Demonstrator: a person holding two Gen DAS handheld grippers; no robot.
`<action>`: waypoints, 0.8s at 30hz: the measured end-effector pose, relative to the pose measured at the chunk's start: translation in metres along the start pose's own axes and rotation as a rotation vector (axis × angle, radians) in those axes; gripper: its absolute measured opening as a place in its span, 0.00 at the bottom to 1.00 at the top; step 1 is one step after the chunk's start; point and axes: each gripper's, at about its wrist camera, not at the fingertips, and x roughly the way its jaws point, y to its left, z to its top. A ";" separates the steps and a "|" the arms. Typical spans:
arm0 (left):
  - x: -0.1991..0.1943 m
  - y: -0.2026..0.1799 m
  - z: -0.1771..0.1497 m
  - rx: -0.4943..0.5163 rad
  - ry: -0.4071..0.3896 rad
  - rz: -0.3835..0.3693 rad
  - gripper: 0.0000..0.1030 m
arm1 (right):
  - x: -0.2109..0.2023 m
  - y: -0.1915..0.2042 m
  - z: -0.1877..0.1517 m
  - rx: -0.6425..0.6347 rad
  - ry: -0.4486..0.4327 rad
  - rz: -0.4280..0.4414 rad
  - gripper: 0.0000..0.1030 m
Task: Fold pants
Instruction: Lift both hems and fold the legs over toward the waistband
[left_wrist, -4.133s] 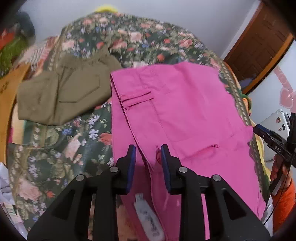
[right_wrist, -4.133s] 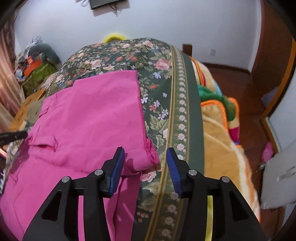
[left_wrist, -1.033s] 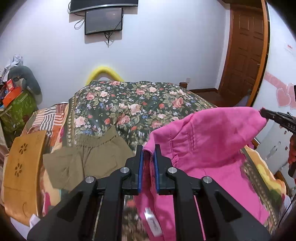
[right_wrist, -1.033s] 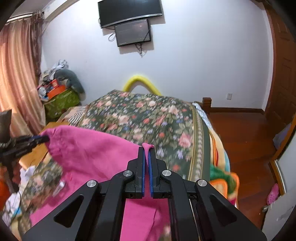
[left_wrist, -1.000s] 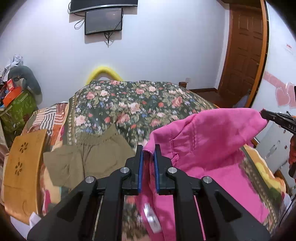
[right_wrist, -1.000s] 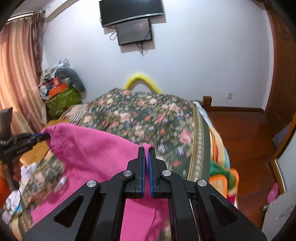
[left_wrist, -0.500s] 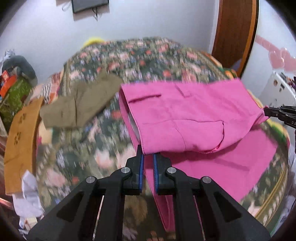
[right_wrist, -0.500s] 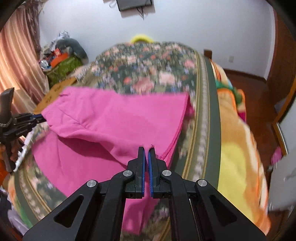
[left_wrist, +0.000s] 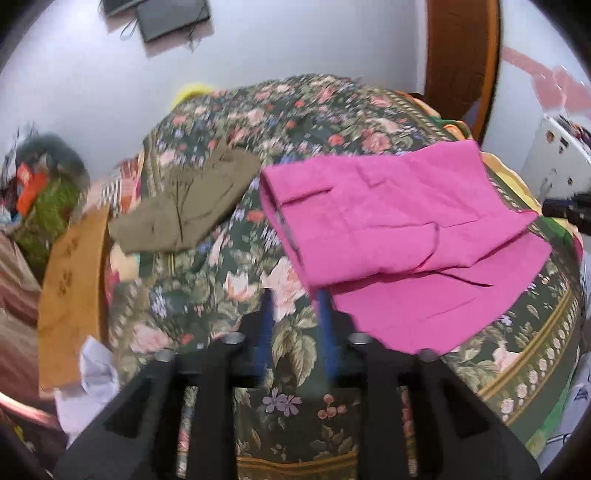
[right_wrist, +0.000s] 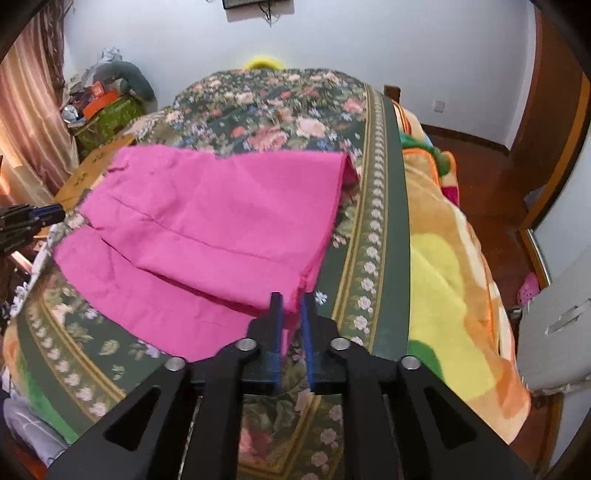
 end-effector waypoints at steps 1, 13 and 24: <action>-0.003 -0.005 0.003 0.024 -0.013 0.004 0.54 | -0.003 0.003 0.002 -0.006 -0.010 0.010 0.26; 0.047 -0.069 0.018 0.315 0.093 0.036 0.64 | 0.034 0.053 0.011 -0.119 0.049 0.140 0.41; 0.058 -0.063 0.049 0.242 0.074 -0.099 0.49 | 0.074 0.090 0.016 -0.264 0.104 0.160 0.41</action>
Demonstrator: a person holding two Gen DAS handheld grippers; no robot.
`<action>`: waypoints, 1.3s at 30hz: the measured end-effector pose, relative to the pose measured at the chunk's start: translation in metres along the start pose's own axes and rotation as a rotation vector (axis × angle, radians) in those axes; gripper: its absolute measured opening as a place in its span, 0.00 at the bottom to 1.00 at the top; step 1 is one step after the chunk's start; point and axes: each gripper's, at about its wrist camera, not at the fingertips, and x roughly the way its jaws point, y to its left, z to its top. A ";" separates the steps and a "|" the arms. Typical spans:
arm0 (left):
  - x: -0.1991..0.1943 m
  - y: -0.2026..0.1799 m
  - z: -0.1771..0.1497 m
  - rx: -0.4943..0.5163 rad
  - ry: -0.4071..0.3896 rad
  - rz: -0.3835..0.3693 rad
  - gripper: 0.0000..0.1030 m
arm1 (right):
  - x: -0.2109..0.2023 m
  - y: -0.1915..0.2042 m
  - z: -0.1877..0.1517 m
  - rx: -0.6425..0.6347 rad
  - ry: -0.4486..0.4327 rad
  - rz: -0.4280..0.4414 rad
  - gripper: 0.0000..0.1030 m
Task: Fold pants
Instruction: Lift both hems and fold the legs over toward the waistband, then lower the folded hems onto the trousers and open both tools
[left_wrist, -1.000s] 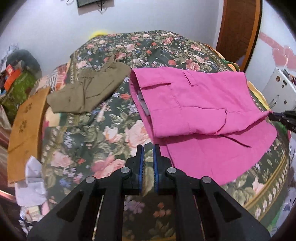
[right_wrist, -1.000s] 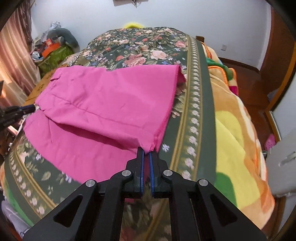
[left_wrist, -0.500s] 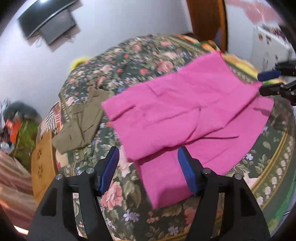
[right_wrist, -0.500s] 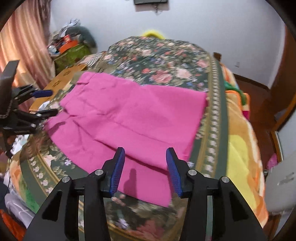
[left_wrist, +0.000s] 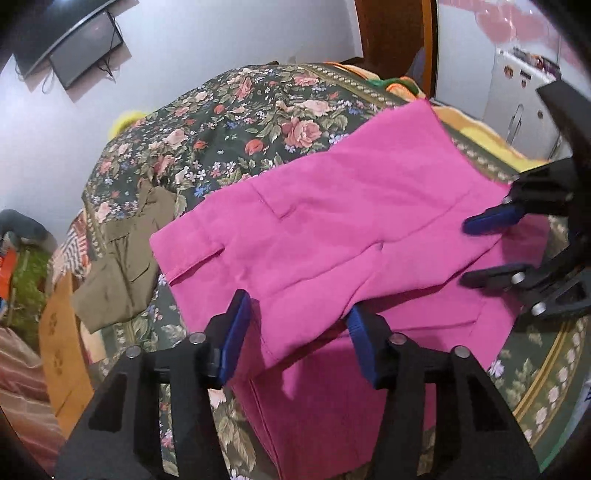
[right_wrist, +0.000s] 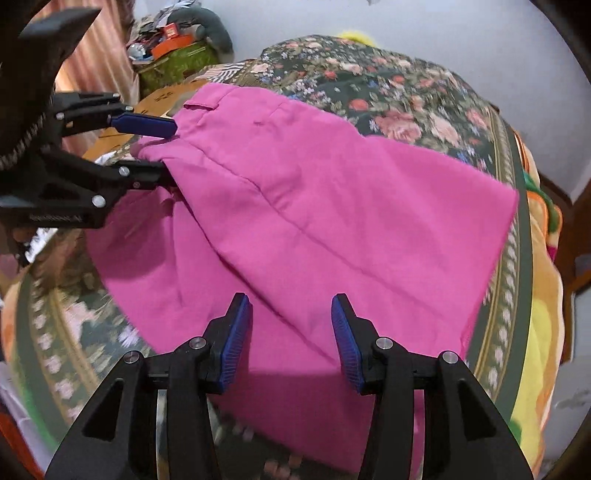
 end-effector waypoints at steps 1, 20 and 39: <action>0.001 0.001 0.000 -0.003 0.002 -0.016 0.45 | 0.003 0.000 0.003 -0.004 -0.004 -0.002 0.41; -0.039 -0.018 -0.008 0.010 -0.061 -0.018 0.11 | -0.051 0.006 0.013 -0.006 -0.154 -0.027 0.04; -0.050 -0.043 -0.052 -0.100 0.020 -0.113 0.20 | -0.047 0.008 -0.042 0.101 -0.033 0.021 0.11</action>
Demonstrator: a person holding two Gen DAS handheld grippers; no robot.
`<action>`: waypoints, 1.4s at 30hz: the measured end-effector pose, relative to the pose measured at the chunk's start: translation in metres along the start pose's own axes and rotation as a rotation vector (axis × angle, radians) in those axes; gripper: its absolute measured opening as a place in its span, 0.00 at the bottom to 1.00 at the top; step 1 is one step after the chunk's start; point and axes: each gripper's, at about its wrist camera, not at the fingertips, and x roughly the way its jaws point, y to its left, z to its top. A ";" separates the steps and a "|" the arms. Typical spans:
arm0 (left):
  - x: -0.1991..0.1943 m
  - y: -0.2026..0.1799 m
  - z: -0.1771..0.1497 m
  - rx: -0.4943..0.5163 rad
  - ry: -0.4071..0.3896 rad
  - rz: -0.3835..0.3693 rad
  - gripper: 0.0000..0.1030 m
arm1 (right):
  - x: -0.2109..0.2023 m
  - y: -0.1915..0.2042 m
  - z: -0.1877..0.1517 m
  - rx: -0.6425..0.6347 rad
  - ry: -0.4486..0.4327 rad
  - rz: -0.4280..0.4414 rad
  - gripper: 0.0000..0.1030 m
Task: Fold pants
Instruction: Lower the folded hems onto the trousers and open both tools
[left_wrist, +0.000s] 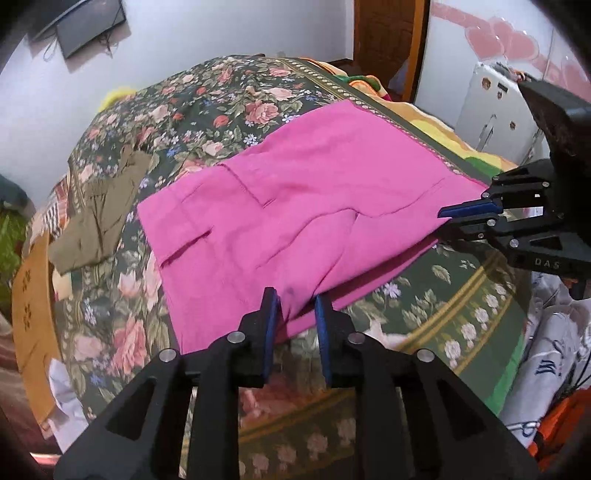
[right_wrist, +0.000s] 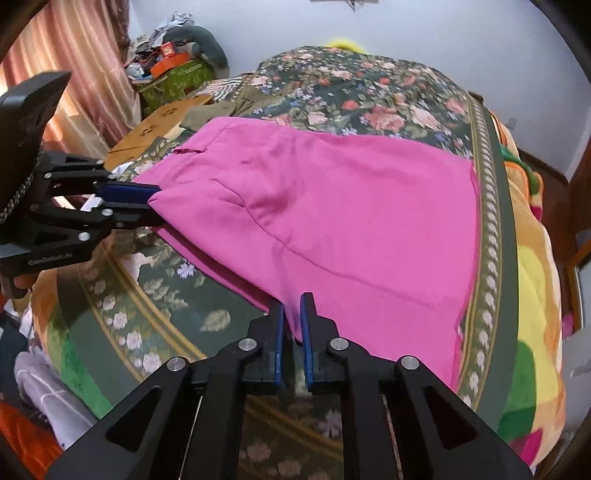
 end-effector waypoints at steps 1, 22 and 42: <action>-0.005 0.004 -0.003 -0.023 -0.002 -0.007 0.20 | -0.002 -0.002 -0.002 0.009 0.004 0.001 0.16; 0.003 0.081 -0.023 -0.480 0.021 -0.172 0.30 | -0.024 -0.060 -0.023 0.254 -0.063 -0.105 0.41; 0.002 0.088 -0.042 -0.498 -0.009 -0.053 0.12 | -0.013 -0.074 -0.042 0.290 -0.038 -0.088 0.40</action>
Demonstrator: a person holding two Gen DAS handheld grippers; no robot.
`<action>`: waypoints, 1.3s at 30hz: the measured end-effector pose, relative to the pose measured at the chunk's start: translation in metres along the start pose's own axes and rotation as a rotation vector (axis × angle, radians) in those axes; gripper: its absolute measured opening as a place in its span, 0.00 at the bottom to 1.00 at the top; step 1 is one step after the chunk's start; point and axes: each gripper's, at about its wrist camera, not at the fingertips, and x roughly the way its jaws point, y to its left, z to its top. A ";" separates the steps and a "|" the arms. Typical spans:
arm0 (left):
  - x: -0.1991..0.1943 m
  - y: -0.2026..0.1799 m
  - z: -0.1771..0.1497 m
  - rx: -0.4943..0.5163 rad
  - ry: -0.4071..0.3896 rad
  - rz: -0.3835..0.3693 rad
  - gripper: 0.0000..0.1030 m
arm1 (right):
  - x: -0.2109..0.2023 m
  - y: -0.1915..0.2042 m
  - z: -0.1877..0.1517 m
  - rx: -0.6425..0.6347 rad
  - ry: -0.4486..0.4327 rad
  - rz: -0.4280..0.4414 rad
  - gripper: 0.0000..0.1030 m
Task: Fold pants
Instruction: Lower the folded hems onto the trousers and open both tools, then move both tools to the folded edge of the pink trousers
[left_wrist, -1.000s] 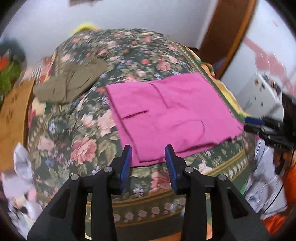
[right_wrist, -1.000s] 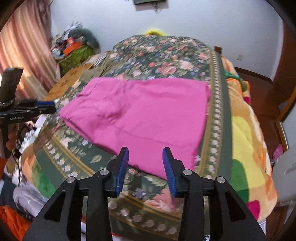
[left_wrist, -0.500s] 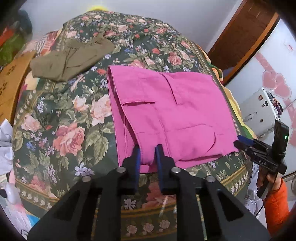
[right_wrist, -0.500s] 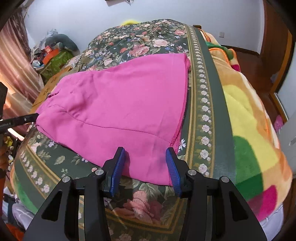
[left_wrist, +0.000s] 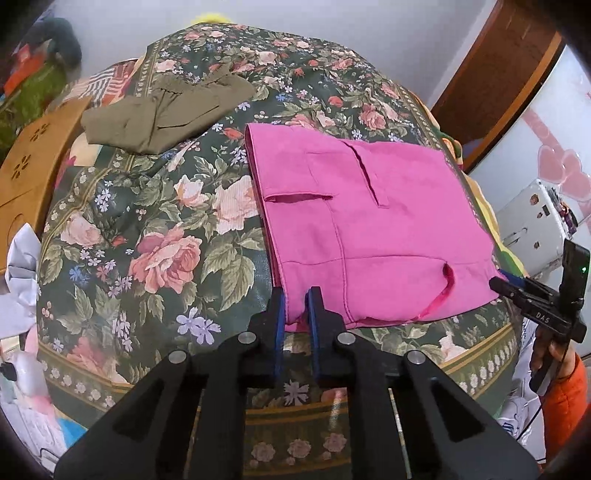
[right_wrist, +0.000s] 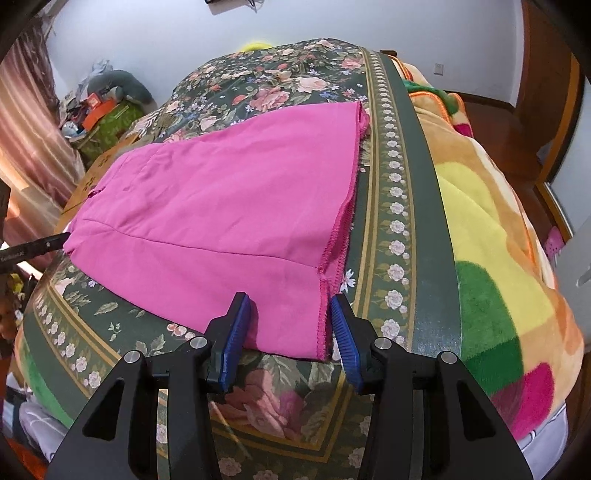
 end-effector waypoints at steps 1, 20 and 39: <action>-0.002 -0.001 0.001 0.007 0.002 -0.002 0.12 | -0.001 0.000 0.001 0.000 0.007 0.000 0.40; 0.000 0.013 0.104 -0.028 -0.097 0.031 0.37 | -0.006 -0.022 0.095 -0.024 -0.099 -0.064 0.41; 0.092 0.040 0.130 -0.178 0.021 -0.041 0.37 | 0.101 -0.052 0.162 0.004 -0.027 -0.007 0.50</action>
